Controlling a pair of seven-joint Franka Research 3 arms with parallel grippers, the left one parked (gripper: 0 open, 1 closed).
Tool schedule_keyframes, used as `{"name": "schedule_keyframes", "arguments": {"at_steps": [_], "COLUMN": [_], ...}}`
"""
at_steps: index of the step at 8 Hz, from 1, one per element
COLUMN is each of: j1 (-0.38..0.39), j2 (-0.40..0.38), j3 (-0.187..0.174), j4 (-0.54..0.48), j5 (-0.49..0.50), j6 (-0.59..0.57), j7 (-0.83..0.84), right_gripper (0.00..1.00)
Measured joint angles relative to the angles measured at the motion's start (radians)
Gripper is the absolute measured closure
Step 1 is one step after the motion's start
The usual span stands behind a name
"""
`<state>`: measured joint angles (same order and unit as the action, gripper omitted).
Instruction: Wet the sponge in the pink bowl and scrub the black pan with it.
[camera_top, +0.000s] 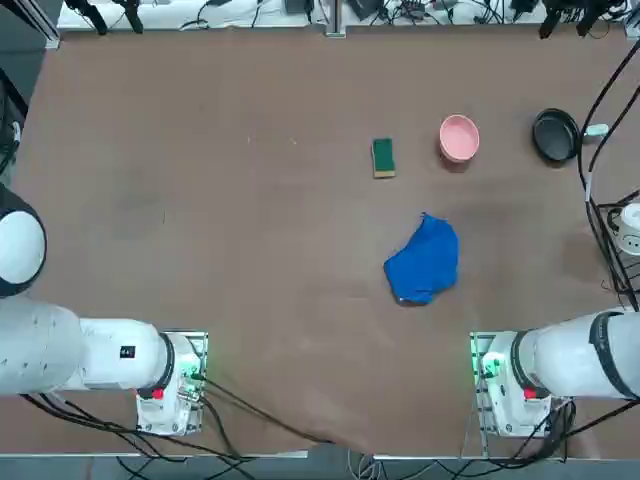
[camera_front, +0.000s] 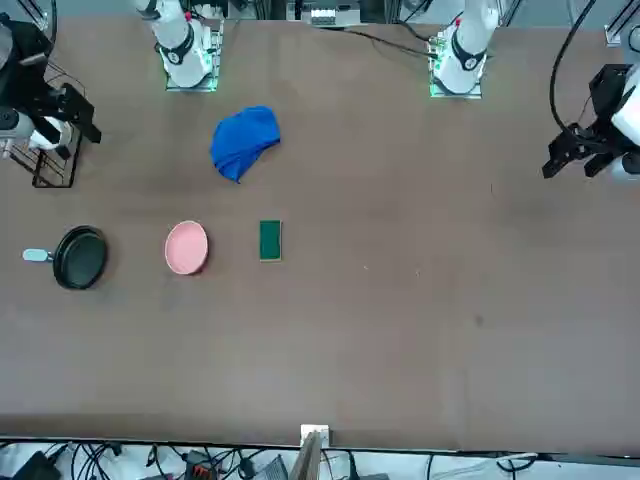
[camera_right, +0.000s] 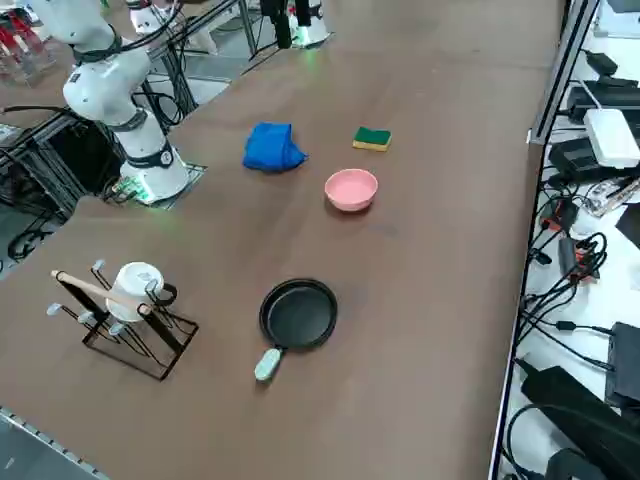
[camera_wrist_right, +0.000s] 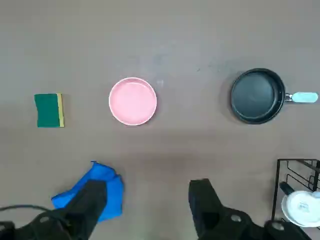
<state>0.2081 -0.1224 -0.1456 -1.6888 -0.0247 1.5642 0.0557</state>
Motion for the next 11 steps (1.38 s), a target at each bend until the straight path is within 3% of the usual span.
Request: {"name": "schedule_keyframes", "arguments": {"at_steps": [5,9,11], "j1": [0.024,0.245,0.337], "j2": [0.034,0.280,0.402], "j3": [0.006,0.025,0.027], "j4": [-0.001,0.038,0.067], "j5": [0.012,0.014,0.028], "j6": [0.034,0.178,0.308], "j7": [0.000,0.139,0.163], "right_gripper": [0.00,0.00,0.00]}}
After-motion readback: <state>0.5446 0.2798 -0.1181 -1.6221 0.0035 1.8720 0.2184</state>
